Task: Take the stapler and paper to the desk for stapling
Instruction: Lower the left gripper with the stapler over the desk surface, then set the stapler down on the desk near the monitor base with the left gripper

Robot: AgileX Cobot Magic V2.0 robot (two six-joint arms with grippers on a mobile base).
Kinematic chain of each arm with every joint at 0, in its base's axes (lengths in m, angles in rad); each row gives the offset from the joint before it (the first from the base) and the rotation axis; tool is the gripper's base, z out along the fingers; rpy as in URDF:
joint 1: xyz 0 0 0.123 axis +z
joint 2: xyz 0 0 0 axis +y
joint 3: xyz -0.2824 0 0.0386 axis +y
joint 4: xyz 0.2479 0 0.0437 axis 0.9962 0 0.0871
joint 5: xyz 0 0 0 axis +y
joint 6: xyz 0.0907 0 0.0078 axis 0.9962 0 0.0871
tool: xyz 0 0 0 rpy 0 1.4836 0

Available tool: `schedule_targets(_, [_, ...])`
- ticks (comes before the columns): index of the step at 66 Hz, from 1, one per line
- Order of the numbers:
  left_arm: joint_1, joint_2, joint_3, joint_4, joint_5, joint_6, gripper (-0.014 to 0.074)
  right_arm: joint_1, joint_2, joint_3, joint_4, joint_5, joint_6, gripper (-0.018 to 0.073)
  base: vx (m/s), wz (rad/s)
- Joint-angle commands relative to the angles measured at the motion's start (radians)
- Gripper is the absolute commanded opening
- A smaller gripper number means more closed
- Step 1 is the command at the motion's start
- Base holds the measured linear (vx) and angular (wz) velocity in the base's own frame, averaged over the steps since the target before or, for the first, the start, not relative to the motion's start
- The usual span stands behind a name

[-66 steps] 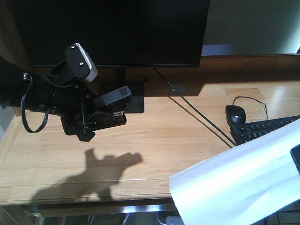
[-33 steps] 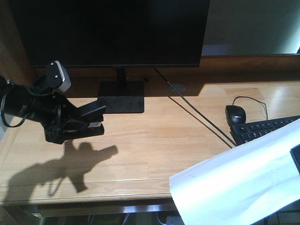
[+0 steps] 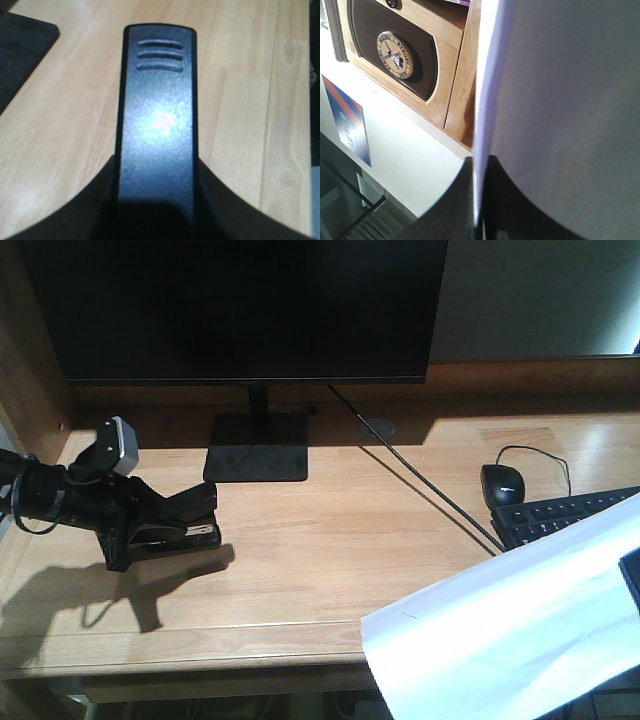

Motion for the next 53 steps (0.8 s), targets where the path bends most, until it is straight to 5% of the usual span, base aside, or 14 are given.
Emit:
schedule_targets(1, [0.001, -0.008, -0.071, -0.087, 0.080, 0.027, -0.0007, 0.002, 0.004, 0.004, 0.001, -0.062, -0.003, -0.0001, 0.00, 0.00])
schedule_targets(17, [0.001, 0.099, -0.202, -0.073, 0.246, 0.019, -0.0006, 0.002, 0.004, 0.004, 0.001, -0.062, -0.003, -0.0001, 0.00, 0.00])
schedule_targets(38, [0.001, 0.151, -0.206, -0.032, 0.195, 0.021, 0.0026, 0.002, 0.004, 0.004, 0.001, -0.062, -0.003, -0.0001, 0.00, 0.00])
schedule_targets(53, [0.000, 0.155, -0.205, -0.021, 0.177, 0.011, 0.0151, 0.002, 0.004, 0.004, 0.001, -0.062, -0.003, -0.0001, 0.00, 0.00])
